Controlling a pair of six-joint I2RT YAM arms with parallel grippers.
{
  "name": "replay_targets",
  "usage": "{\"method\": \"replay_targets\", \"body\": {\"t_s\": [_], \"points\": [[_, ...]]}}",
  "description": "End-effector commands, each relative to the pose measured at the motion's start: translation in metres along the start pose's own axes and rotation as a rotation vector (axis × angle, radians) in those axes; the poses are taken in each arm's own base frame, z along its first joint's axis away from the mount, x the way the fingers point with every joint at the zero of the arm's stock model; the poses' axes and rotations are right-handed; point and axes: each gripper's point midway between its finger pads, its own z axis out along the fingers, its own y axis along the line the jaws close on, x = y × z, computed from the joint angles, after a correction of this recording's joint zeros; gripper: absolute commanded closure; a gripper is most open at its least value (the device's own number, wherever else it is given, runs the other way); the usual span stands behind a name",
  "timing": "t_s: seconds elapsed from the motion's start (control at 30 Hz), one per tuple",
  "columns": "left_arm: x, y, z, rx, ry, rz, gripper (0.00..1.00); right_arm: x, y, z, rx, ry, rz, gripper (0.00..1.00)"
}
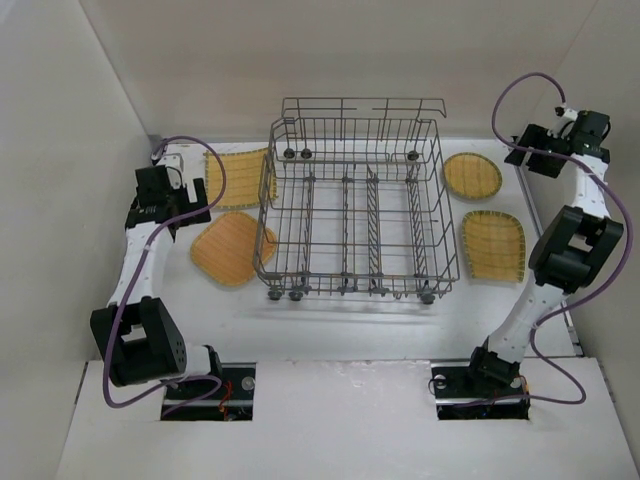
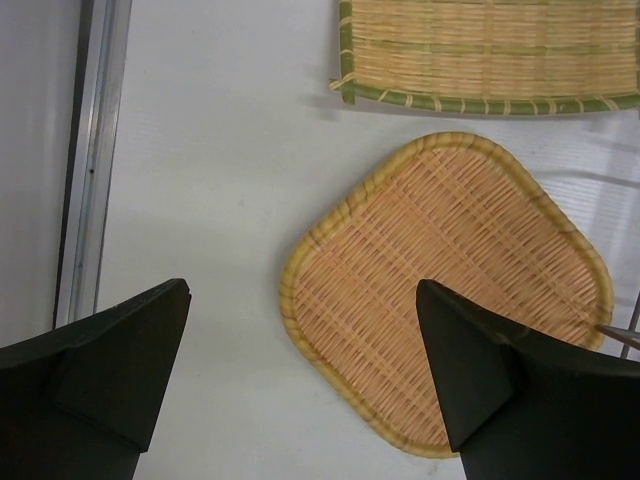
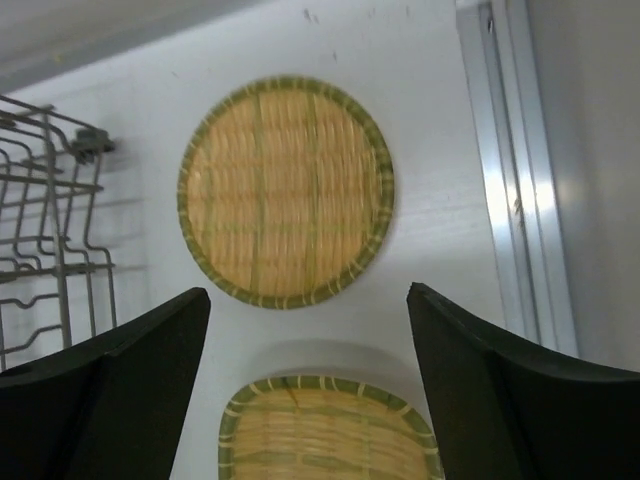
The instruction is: Load the plates into the dish rack
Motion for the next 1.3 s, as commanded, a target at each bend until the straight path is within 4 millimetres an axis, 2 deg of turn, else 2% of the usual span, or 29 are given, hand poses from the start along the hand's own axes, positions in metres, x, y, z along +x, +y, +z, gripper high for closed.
{"method": "replay_targets", "body": {"t_s": [0.0,0.07,0.23,0.4,0.57,0.73,1.07,1.27], "points": [[-0.022,0.001,-0.002,-0.006,-0.067,0.012,0.01,0.009,0.017,-0.005,-0.069,0.101,0.014,0.22],[-0.024,0.0,-0.001,-0.002,-0.07,0.009,0.01,0.02,0.018,0.003,-0.082,0.15,0.024,0.29],[-0.023,-0.003,0.002,0.005,-0.062,0.01,0.01,0.045,0.011,0.022,-0.087,0.243,0.084,0.27],[-0.027,-0.007,0.004,0.016,-0.064,0.01,0.01,0.06,0.004,0.041,-0.088,0.305,0.154,0.35],[-0.032,-0.009,0.004,0.02,-0.072,0.013,0.01,0.064,-0.015,0.05,-0.046,0.321,0.183,0.33],[-0.034,-0.013,0.005,0.028,-0.066,0.02,0.01,0.072,-0.025,0.06,-0.035,0.338,0.206,0.32],[-0.049,-0.02,-0.003,0.036,-0.076,0.044,0.01,0.081,-0.035,0.085,-0.032,0.343,0.276,0.33],[-0.051,-0.021,-0.005,0.043,-0.059,0.047,0.01,0.088,-0.032,0.1,-0.07,0.348,0.342,0.37]]}}
